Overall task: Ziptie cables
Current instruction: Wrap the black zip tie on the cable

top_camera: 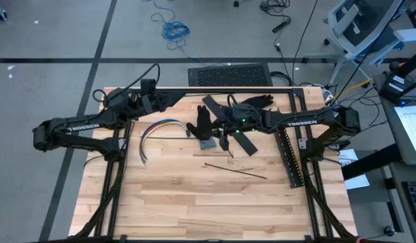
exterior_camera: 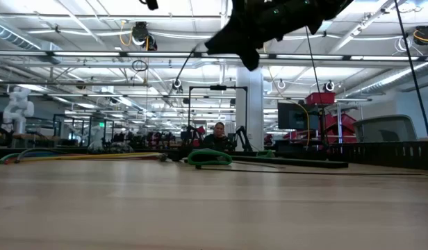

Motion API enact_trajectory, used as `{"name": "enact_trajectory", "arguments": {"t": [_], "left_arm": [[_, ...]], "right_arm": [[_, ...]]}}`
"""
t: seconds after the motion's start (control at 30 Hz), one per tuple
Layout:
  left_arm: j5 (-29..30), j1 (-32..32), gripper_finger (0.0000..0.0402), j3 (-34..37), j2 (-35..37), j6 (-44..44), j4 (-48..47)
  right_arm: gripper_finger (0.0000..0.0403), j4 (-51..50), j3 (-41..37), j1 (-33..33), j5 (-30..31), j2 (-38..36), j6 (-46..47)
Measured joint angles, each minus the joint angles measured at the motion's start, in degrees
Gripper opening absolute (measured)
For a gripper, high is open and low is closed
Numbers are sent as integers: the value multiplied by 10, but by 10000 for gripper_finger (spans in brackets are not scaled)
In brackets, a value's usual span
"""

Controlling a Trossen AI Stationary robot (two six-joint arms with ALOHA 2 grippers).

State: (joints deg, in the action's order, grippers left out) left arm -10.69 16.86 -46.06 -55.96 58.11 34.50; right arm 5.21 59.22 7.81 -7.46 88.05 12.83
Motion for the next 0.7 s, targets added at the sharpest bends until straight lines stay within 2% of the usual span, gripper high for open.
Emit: {"name": "enact_trajectory", "arguments": {"t": [0.13,0.23,0.33,0.43,0.5,0.57,0.63,0.7], "left_arm": [[-42,0,191,0,1,0,34],[-58,0,191,0,8,0,42],[-96,0,191,0,25,-24,13],[-93,0,191,-2,61,-111,-165],[-43,0,191,-4,79,-202,-331],[11,1,191,-4,76,-284,-458],[43,3,191,-4,54,-359,-521],[43,8,191,-4,20,-415,-549]], "right_arm": [[146,-115,0,-12,0,0,25],[165,-188,0,-24,-1,-1,10],[175,-274,0,-35,-1,-3,20],[178,-336,0,-50,0,-3,56],[178,-361,0,-64,0,-3,81],[178,-379,0,-82,2,-3,108],[178,-402,0,-102,4,-3,138],[178,-423,1,-125,4,-3,167]]}}
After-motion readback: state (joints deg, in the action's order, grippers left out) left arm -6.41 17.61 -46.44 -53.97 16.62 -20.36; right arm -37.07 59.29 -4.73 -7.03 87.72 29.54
